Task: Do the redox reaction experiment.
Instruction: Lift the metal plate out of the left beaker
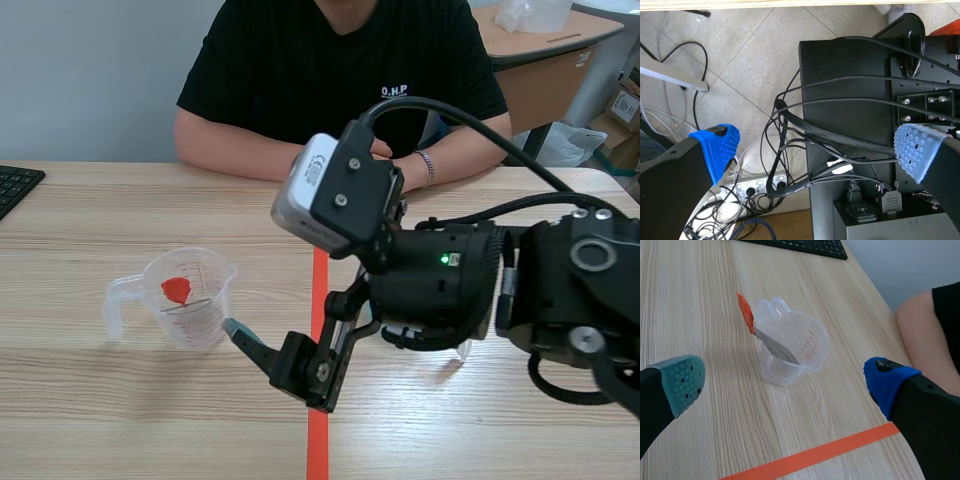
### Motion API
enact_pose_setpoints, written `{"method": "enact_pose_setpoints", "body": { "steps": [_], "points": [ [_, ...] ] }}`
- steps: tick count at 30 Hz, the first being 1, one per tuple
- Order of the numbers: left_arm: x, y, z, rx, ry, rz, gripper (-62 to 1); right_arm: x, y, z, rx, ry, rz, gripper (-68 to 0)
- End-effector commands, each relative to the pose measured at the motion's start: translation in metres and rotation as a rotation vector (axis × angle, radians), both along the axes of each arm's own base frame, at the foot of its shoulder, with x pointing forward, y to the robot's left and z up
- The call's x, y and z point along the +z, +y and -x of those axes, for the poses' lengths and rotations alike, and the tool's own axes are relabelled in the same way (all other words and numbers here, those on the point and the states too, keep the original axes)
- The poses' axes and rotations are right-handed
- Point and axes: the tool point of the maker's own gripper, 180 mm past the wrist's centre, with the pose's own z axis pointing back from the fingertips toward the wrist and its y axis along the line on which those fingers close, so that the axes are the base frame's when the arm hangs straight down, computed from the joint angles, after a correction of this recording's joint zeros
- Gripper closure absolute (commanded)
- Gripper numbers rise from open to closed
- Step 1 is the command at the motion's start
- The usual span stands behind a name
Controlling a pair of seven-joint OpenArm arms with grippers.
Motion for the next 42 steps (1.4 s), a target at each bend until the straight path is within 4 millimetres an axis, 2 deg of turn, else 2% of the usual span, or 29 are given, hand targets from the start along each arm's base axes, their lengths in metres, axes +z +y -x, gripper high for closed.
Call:
{"method": "enact_pose_setpoints", "body": {
  "steps": [1,9,15,22,30,36,42],
  "points": [
    [0.003,0.001,-0.014,0.004,-0.038,-0.001,-62.3,0.013,0.007,-0.005,0.020,-0.036,-0.041,-67.9],
    [0.000,0.001,-0.018,0.003,-0.024,-0.003,-62.3,0.005,0.037,-0.008,0.103,-0.047,-0.071,-67.9],
    [-0.001,0.001,-0.017,0.002,-0.019,-0.004,-62.3,-0.003,0.051,-0.019,0.124,-0.046,-0.076,-67.9],
    [-0.003,0.001,-0.013,0.001,0.005,-0.005,-62.3,0.006,0.059,-0.030,0.136,-0.071,-0.103,-67.9],
    [-0.003,0.001,-0.008,0.001,0.016,-0.005,-62.3,0.004,0.057,-0.033,0.126,-0.105,-0.079,-50.7],
    [-0.003,0.001,-0.008,0.003,0.016,-0.004,-62.3,0.010,0.057,-0.038,0.100,-0.131,-0.105,-42.4],
    [-0.003,0.001,-0.007,0.003,0.015,-0.004,-62.3,0.016,0.058,-0.036,0.112,-0.140,-0.135,-28.7]
  ]
}}
